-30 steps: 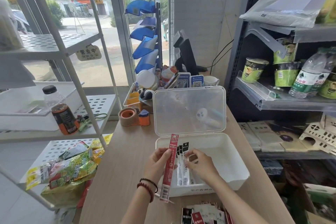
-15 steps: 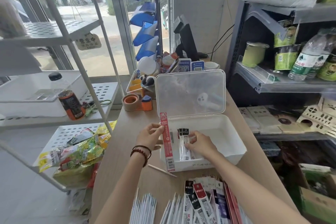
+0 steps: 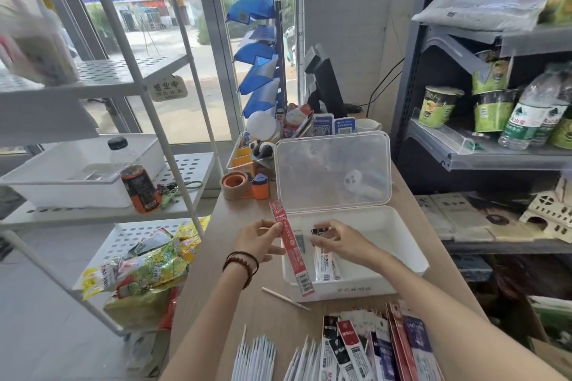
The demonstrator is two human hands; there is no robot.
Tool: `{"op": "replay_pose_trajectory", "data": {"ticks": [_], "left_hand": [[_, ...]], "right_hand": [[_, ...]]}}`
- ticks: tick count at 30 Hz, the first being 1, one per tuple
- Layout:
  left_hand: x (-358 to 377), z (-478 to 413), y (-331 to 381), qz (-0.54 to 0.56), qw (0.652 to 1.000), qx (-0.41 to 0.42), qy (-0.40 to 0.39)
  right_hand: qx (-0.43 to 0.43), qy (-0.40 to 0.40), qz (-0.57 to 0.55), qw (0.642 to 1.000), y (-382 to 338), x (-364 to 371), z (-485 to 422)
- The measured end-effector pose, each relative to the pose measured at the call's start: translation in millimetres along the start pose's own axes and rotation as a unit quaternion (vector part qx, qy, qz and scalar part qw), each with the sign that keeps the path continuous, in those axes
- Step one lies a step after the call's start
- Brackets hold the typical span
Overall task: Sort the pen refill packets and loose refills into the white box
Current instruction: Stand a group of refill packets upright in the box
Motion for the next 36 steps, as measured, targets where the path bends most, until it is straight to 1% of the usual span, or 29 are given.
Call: {"op": "replay_pose_trajectory", "data": {"ticks": [4, 8, 9, 10, 11, 12, 14, 15, 16, 18, 22, 24, 25, 29, 32, 34, 36], "left_hand": [[24.6, 2.2, 17.3, -0.008, 0.998, 0.038, -0.048], [39.7, 0.1, 27.7, 0.024, 0.997, 0.049, -0.056], [41.8, -1.1, 30.6, 0.013, 0.997, 0.056, -0.051], [41.5, -2.9, 33.5, -0.024, 0.996, 0.072, -0.036], [39.2, -4.9, 37.8, -0.090, 0.991, 0.100, -0.011], [35.7, -6.1, 43.2, -0.179, 0.975, 0.130, 0.020], [27.9, -3.5, 51.6, -0.354, 0.917, 0.165, 0.084], [24.9, -1.4, 54.0, -0.403, 0.893, 0.172, 0.107], [23.9, -0.4, 54.2, -0.435, 0.875, 0.176, 0.120], [26.0, 1.4, 51.4, -0.470, 0.853, 0.184, 0.134], [41.0, 3.2, 43.9, -0.512, 0.823, 0.198, 0.145], [51.2, 5.2, 42.2, -0.532, 0.808, 0.214, 0.137], [54.6, 6.0, 41.1, -0.535, 0.806, 0.217, 0.131], [54.2, 5.2, 43.4, -0.524, 0.810, 0.225, 0.133], [45.9, 4.1, 47.9, -0.514, 0.816, 0.225, 0.144], [39.7, 2.7, 47.4, -0.518, 0.813, 0.217, 0.150], [32.1, 1.7, 44.8, -0.517, 0.816, 0.201, 0.165]], "right_hand": [[-0.043, -0.036, -0.082, 0.995, -26.4, 9.4, 9.6], [-0.054, -0.033, -0.097, 0.993, -25.1, 1.2, 9.4], [-0.053, -0.021, -0.094, 0.994, -22.7, -5.4, 8.8], [-0.051, -0.004, -0.093, 0.994, -19.8, -13.3, 8.8], [-0.048, 0.016, -0.097, 0.994, -15.9, -22.3, 8.8], [-0.044, 0.040, -0.100, 0.993, -10.5, -32.3, 9.0], [-0.029, 0.095, -0.107, 0.989, 5.0, -52.2, 10.6], [-0.019, 0.124, -0.110, 0.986, 15.4, -62.4, 11.6], [-0.005, 0.152, -0.115, 0.982, 26.2, -70.8, 13.4], [0.028, 0.190, -0.112, 0.975, 46.5, -80.1, 17.3], [0.073, 0.197, -0.098, 0.973, 66.2, -75.6, 14.5], [0.076, 0.187, -0.073, 0.977, 65.6, -72.5, 7.5], [0.074, 0.181, -0.051, 0.979, 64.7, -70.6, 3.8], [0.058, 0.177, 0.009, 0.982, 62.4, -64.2, -4.6], [0.068, 0.176, 0.073, 0.979, 67.9, -62.9, -9.9], [0.081, 0.169, 0.138, 0.973, 70.7, -60.9, -14.1], [0.080, 0.160, 0.250, 0.952, 66.6, -58.7, -16.6]]}}
Point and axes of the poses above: each hand's wrist, its own z-axis away from the middle knuckle, its own x-axis out of the palm, y = z × x, the point moved 9 cm from there along -z, towards the middle knuckle, and after that the axes turned 13 degrees about -z, right-handed, at the moved point
